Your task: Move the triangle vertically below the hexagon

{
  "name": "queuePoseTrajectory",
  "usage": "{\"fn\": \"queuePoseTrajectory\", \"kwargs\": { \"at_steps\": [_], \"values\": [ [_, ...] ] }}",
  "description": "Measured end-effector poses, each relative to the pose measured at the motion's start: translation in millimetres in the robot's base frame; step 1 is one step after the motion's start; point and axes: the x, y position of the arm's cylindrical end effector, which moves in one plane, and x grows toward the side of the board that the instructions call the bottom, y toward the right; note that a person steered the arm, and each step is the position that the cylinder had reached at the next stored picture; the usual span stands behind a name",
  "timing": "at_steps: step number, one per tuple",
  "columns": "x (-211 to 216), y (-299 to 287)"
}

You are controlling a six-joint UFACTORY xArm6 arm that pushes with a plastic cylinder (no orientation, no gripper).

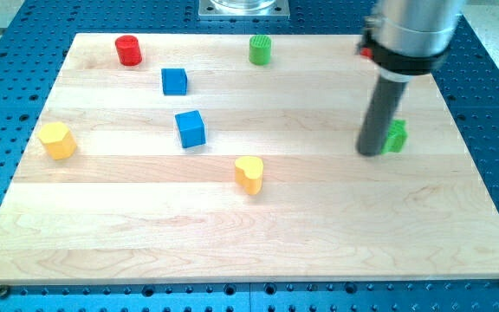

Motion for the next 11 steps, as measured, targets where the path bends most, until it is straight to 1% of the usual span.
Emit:
{"fn": "queuePoseTrajectory", "kwargs": {
  "at_steps": [1, 2, 4, 5, 6, 8, 9, 10, 11],
  "values": [
    [7.1, 17.9],
    [15.5, 17.9],
    [15.2, 20.8],
    [13.3, 11.8],
    [-40.2, -59.8],
    [-153.8, -169.7],
    [-165.2, -231.4],
    [-159.5, -287.0],
    [-135.9, -330.2]
  ]
}}
